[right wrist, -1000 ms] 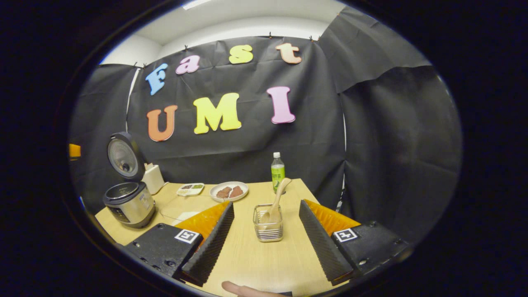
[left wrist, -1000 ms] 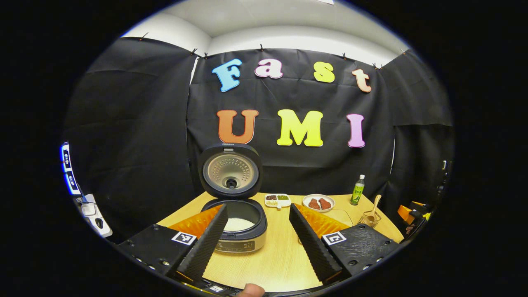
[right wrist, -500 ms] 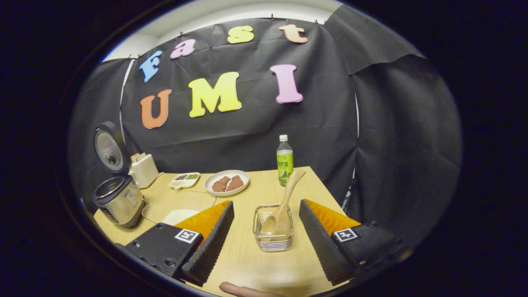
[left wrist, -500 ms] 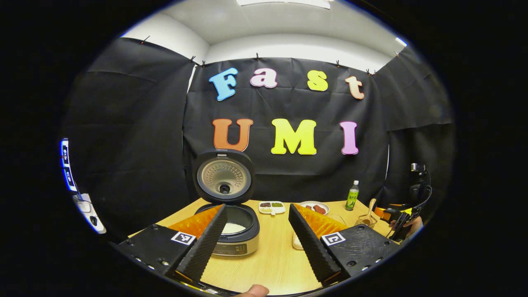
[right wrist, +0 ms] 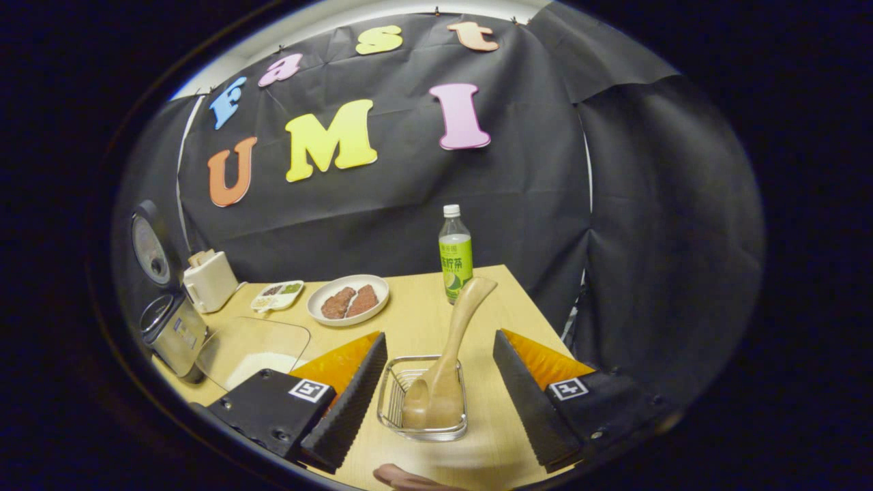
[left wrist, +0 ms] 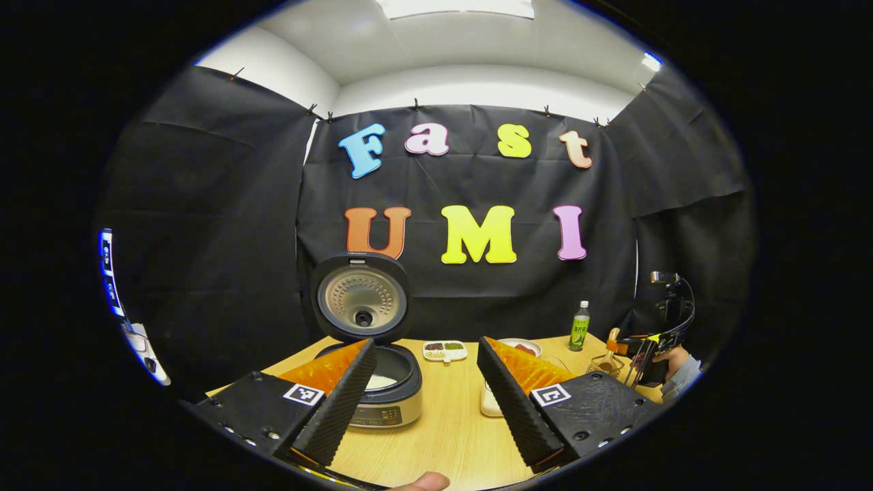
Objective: Close the left gripper, press the button to open the rice cooker; take a wooden spoon from the chopstick holder with the right hand, scoop a spoonful of rice and pour it into the rice cooker, then put the wooden spoon back into the chopstick holder.
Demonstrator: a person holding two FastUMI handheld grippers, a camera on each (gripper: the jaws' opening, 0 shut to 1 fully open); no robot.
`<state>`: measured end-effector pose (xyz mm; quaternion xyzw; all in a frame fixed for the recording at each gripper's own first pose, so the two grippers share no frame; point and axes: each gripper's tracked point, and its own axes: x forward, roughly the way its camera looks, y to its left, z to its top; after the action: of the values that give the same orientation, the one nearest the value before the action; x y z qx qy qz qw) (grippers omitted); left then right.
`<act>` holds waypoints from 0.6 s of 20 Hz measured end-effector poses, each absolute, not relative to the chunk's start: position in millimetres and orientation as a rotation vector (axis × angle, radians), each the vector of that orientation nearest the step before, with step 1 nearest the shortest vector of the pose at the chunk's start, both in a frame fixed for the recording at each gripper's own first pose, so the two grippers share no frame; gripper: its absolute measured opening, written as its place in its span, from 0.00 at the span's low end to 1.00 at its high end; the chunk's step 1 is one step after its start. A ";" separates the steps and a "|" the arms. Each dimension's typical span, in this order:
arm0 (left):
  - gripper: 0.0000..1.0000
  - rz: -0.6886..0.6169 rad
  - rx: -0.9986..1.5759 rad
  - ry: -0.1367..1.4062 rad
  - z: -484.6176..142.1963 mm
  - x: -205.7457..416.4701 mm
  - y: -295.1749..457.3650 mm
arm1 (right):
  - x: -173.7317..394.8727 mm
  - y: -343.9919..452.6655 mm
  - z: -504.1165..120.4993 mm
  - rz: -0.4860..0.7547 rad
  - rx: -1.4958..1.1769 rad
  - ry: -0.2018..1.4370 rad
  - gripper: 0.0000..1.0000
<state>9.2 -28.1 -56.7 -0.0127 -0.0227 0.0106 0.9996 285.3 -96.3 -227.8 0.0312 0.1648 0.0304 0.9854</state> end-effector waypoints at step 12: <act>0.95 -0.056 -0.028 0.009 -81.1 11.2 -52.3 | 336.5 -104.1 -260.6 0.074 0.141 0.485 0.43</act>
<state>11.2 -52.3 -81.1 -0.0138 0.0044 -0.0278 0.9995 336.5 -104.1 -260.6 0.0696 0.2399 0.0368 0.9676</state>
